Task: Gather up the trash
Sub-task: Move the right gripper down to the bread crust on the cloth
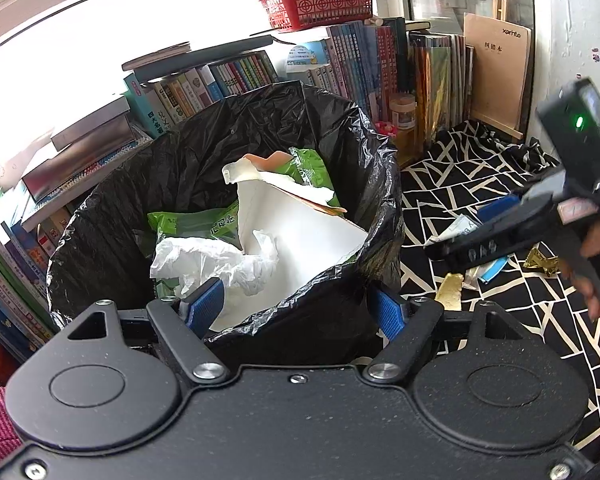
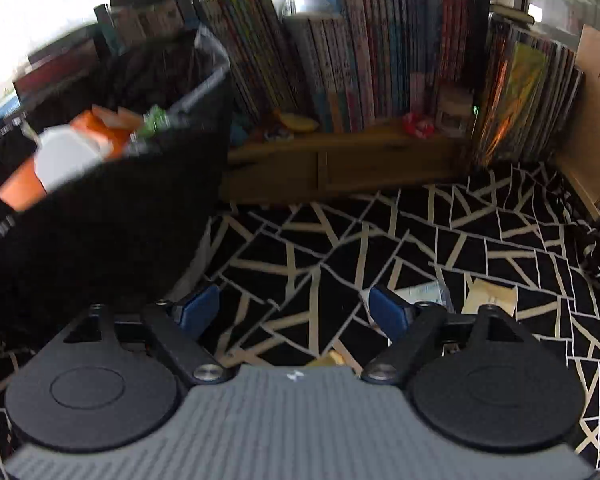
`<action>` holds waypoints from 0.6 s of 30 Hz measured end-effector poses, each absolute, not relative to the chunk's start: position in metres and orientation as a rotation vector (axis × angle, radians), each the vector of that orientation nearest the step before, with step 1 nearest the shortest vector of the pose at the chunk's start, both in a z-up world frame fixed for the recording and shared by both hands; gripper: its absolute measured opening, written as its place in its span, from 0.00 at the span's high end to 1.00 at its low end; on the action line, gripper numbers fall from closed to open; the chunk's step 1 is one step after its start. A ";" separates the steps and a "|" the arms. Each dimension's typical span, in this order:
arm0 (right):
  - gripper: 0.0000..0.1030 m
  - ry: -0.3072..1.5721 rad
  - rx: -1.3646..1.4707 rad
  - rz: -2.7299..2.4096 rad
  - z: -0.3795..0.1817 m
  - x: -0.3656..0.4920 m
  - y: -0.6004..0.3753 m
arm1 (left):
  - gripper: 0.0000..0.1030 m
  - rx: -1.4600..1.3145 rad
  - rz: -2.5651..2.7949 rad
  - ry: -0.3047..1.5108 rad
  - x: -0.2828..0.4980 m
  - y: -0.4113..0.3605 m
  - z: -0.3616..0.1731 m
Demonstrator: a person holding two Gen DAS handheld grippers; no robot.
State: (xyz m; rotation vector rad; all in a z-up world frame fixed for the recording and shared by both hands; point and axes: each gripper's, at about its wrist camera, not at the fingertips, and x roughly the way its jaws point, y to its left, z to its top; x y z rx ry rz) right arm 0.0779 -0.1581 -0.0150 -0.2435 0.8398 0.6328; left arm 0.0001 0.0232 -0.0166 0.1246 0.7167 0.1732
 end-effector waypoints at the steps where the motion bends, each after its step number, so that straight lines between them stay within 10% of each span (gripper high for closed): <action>1: 0.14 0.870 -0.281 0.637 -0.027 0.079 -0.155 | 0.26 0.124 0.174 0.718 0.000 0.023 -0.017; 18: 0.00 1.057 -0.489 0.632 -0.120 0.092 -0.130 | 0.26 0.122 0.165 0.716 0.000 0.023 -0.015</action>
